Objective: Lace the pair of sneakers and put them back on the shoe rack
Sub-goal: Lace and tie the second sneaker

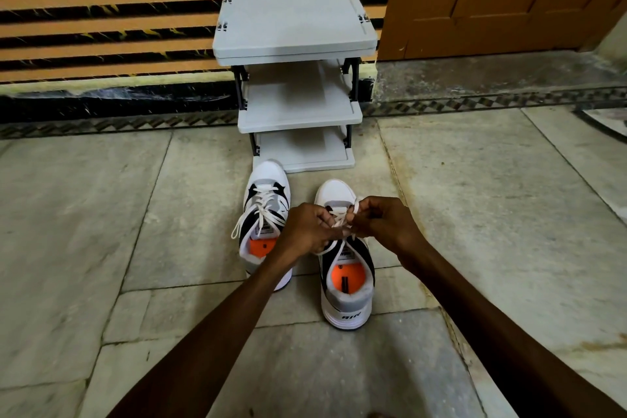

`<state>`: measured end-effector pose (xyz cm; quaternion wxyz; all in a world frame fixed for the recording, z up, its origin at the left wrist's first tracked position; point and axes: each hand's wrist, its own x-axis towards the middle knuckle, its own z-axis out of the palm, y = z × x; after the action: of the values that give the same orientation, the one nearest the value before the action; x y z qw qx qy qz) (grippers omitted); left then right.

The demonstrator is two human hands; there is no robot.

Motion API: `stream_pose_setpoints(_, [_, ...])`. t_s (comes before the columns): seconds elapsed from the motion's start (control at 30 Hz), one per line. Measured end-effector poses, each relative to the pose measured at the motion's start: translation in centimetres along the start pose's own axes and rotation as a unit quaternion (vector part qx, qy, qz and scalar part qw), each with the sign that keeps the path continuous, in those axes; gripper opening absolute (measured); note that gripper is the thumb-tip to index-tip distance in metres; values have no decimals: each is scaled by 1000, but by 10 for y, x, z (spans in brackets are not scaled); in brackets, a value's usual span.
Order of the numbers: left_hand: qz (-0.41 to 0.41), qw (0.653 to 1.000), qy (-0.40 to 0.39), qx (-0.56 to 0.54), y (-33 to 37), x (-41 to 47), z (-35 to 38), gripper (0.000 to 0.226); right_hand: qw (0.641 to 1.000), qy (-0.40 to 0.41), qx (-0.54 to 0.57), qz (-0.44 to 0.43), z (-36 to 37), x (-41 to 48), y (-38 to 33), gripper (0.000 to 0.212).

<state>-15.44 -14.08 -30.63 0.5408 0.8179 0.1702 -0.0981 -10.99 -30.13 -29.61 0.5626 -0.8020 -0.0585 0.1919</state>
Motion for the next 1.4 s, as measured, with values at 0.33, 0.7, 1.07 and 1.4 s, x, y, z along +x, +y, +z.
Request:
stream_pose_setpoints(0.33, [-32,993,-93,-59,11,-9,-17,26,998,-5,59,18,-2,-3,3,18])
stream_pose_setpoints(0.7, [5,999,-30,37,15,-6,-18,26,999,-6,34,18,3,-5,4,15])
stream_pose_setpoints(1.07, [36,853,192,484,36,-14,-46,42,998,52,-42,11,-2,-11,6,28])
stream_pose_setpoints(1.4, [102,837,41,535,21,-16,-19,24,995,52,-83,37,-2,-18,1,33])
